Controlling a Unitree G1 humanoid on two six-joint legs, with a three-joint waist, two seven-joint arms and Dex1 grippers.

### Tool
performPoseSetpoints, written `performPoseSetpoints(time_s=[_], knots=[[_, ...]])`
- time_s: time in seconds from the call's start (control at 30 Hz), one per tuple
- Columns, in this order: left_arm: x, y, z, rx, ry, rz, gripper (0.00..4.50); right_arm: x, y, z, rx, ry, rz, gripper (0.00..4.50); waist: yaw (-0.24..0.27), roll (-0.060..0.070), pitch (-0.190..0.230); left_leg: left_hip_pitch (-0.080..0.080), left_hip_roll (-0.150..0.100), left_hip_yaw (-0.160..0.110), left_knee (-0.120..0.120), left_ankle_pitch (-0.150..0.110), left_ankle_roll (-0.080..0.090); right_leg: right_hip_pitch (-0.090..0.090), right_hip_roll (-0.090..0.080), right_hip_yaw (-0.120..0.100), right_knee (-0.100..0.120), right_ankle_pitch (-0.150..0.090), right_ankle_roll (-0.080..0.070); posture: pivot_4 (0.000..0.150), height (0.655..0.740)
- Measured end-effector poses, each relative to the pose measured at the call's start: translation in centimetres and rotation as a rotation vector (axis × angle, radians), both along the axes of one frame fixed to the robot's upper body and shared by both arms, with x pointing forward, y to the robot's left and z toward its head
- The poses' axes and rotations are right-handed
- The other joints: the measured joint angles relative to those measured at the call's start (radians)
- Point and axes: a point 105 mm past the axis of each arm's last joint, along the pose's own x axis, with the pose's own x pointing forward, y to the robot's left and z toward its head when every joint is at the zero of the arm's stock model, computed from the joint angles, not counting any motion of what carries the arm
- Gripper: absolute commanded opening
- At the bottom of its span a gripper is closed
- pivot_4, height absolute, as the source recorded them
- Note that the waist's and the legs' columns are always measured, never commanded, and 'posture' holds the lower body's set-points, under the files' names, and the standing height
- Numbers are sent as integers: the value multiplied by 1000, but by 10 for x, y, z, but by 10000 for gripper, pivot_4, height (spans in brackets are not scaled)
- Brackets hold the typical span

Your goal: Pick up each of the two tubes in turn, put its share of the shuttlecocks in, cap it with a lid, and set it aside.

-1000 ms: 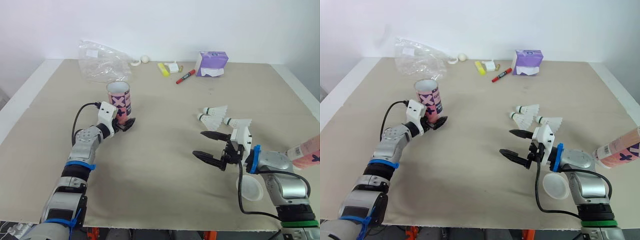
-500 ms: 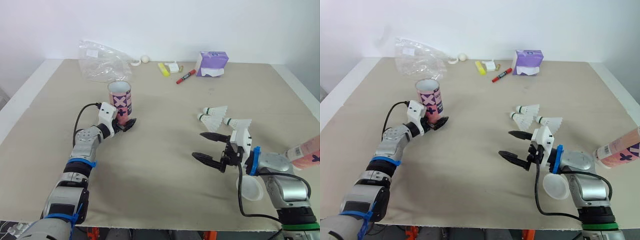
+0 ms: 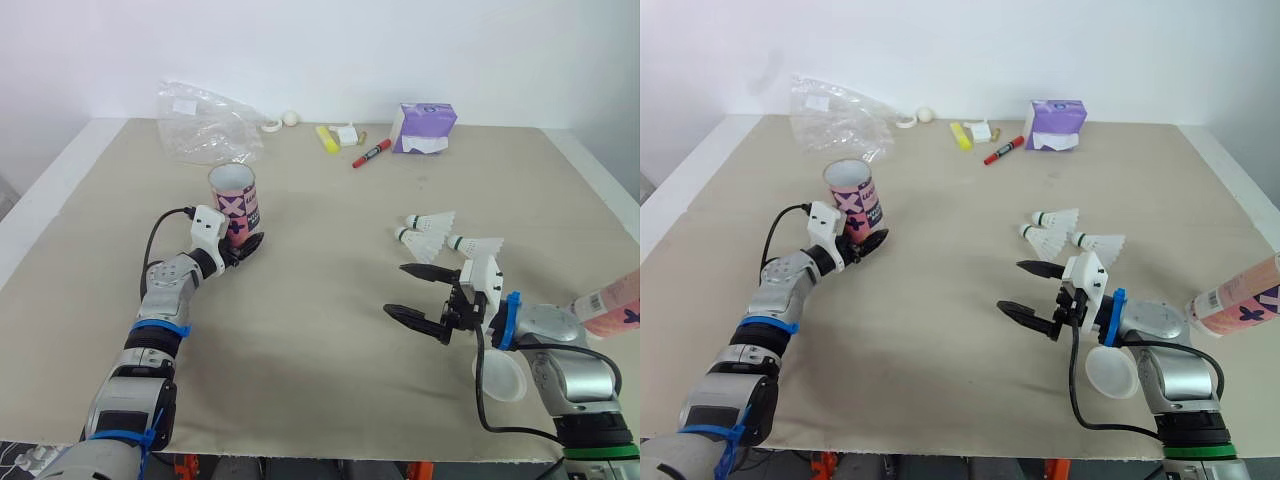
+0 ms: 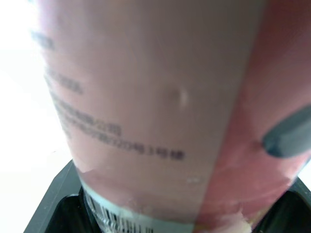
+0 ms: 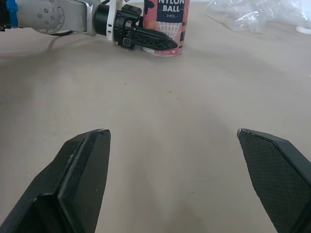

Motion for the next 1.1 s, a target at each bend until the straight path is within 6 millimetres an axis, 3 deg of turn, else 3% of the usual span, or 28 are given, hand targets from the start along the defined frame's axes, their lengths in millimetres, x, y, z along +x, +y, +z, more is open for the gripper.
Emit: performPoseSetpoints(time_s=[0.33, 0.63, 0.87, 1.1], knots=[[-10, -1, 1, 79, -30, -76, 30859, -4, 6, 7, 20, -11, 31, 45000, -2, 0, 0, 0, 0, 0, 0, 0, 0, 0, 0, 0, 0, 0, 0, 1500, 7400], [-50, -30, 18, 325, -52, -460, 30859, -20, 21, 19, 53, -25, 122, 45000, -1, 0, 0, 0, 0, 0, 0, 0, -1, 0, 0, 0, 1, 0, 0, 1500, 7400], [-79, -61, 17, 515, 31, -724, 30859, -27, 23, 19, 56, -15, 149, 45000, -2, 0, 0, 0, 1, 0, 1, 0, 0, 0, 1, 0, 1, 0, 0, 1500, 7400], [-94, -81, 30, 754, 82, -876, 30859, -42, 28, 32, 82, -22, 176, 45000, -1, 0, 0, 0, 1, 0, 1, 0, 0, 0, 1, 0, 1, -1, 0, 1500, 7400]])
